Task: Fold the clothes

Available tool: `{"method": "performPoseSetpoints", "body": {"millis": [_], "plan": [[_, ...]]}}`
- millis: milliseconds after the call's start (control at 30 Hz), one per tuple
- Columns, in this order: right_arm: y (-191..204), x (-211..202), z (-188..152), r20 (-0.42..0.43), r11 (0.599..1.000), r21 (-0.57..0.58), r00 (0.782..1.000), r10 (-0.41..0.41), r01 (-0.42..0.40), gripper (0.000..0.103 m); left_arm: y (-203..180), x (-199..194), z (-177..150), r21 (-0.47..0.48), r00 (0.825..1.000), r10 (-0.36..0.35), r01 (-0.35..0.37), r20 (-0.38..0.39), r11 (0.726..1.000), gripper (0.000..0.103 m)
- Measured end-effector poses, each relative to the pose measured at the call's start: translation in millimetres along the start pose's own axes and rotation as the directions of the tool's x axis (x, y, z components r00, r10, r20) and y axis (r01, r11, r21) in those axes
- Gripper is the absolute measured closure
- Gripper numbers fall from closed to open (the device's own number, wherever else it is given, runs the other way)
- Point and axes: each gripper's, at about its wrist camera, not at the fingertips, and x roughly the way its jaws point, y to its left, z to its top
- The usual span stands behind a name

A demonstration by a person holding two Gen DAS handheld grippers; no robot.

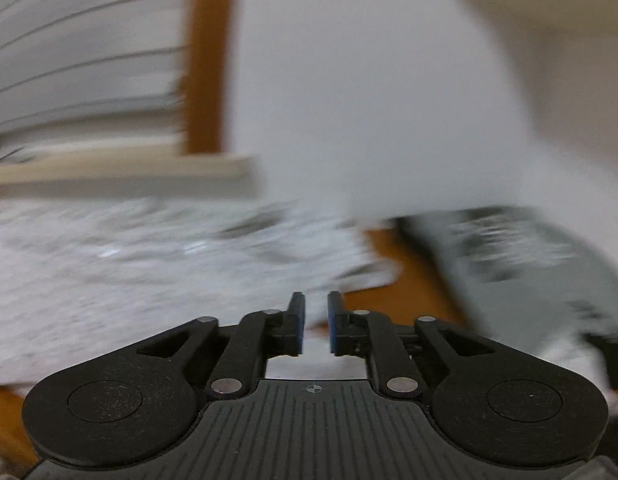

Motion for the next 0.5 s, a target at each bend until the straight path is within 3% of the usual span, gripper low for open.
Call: {"method": "performPoseSetpoints", "body": {"millis": [133,233,333,500], "plan": [[50,30,-12,-0.07,0.979,-0.017,0.977,0.2,-0.202,0.087,8,4,-4,-0.001,0.999,0.021,-0.021,-0.031,1.0,0.046],[82,43,-16,-0.102,0.956,-0.032,0.953,0.286,-0.291,0.084,15,9,-7,-0.001,0.997,0.047,-0.048,-0.057,0.999,0.046],[98,50,-19,-0.143,0.946,-0.078,0.943,0.302,-0.315,0.083,22,9,-10,-0.001,0.996,0.063,-0.064,-0.065,0.998,0.049],[86,34,-33,-0.168,0.957,-0.082,0.951,0.261,-0.277,0.084,28,8,-12,0.04,0.992,0.113,-0.11,-0.065,0.993,0.053]]}}
